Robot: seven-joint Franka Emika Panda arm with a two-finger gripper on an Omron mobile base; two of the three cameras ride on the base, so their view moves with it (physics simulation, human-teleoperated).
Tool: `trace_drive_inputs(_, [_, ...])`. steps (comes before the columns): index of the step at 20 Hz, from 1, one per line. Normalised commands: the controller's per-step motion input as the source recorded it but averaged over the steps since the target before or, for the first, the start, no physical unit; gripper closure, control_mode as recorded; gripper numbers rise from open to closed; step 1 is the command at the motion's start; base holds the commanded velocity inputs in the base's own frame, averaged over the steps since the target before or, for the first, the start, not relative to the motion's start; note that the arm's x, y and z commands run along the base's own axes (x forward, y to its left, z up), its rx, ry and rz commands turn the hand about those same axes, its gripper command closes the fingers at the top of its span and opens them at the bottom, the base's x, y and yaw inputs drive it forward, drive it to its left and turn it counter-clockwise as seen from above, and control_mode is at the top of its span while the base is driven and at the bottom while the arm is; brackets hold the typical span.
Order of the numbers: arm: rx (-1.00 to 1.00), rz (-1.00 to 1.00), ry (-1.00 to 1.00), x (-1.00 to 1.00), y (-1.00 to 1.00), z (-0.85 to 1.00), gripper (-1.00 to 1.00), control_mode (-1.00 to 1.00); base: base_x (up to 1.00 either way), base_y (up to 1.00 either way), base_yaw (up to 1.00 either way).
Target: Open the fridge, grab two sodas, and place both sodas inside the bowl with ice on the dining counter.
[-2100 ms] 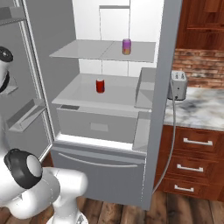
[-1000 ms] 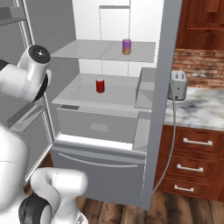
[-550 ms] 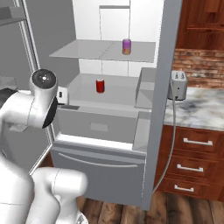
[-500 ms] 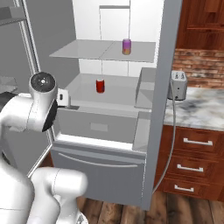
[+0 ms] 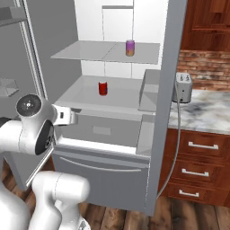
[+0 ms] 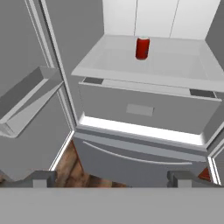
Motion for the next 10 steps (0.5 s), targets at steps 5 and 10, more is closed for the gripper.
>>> trace_drive_inputs(5, [-0.08, -0.11, 0.00, -0.15, -0.37, -0.16, -1.00, -1.00, 0.00, 0.00, 0.00])
trace_drive_inputs(10, [0.00, -0.01, 0.00, 0.00, 0.00, 0.00, -1.00, -1.00, 0.00, 0.00, 0.00])
